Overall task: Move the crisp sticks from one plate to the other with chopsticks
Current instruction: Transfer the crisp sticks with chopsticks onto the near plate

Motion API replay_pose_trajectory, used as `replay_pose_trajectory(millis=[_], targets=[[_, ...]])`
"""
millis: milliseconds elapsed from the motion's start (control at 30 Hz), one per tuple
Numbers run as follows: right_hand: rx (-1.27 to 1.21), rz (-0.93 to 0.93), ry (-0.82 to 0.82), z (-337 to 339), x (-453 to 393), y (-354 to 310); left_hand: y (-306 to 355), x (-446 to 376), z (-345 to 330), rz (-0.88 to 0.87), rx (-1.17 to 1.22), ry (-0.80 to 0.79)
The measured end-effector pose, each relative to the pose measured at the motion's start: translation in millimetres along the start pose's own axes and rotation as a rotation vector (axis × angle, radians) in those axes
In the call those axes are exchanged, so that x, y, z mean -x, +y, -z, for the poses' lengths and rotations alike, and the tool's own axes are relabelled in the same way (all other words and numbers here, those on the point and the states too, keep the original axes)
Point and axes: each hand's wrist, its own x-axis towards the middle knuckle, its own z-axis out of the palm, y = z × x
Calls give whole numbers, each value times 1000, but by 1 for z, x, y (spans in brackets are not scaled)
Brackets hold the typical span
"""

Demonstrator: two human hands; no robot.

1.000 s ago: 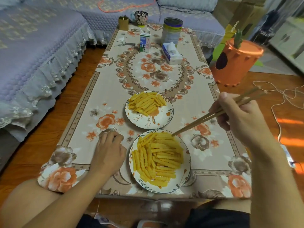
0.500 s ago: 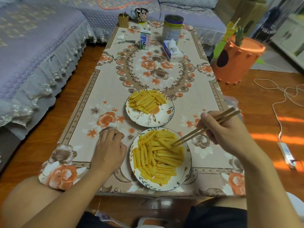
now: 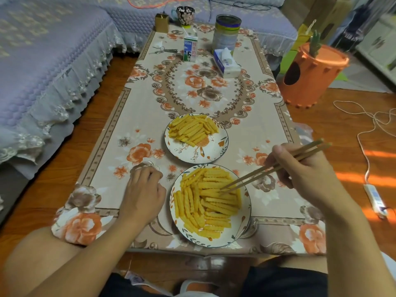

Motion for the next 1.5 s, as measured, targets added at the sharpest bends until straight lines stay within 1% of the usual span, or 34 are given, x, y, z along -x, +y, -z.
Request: replay_pose_trajectory(millis=[133,233,333,467,600,733,833,933,1000,1100,1200,1267,1333,1500], targets=[[-107,-22,207,4,-20,-2,-1,0,-1,-3,-6,-1],[-204,-70,331,-18,-47,8,-1,-1,-1,-6,-8,1],[-171,-135,391,-55,-78,23,0,0,0,-9,-13,-1],[-35,-128,490,-93,-104,30,0,-2,1,-5,-22,-14],[54,-37,442,-121,-113,21,0,-3,1,-3,-48,-28],[203,53,389,-130,-113,14,-2,-2,2,-9,-49,-25],[299,20,372,-118,-112,15,-1,-2,2,-8,-45,-28],[310,-51,388,-99,-113,21,-2,-2,1,-5,-44,-34],[263,-78,385,-91,-113,25,-1,-3,1,-5,-43,-33],[126,-101,399,-83,-104,23,-1,-2,1,-6,-33,-18],[-118,-121,485,-71,-81,8,-2,-2,0,-4,-30,-13],[-249,-146,501,-66,-57,-7,-2,-2,0,-3,-36,-15],[-270,-157,464,-67,-31,-20,-3,-2,-1,-6,-38,-11],[-192,-140,395,-88,24,-29,-5,0,-2,-26,-19,11]])
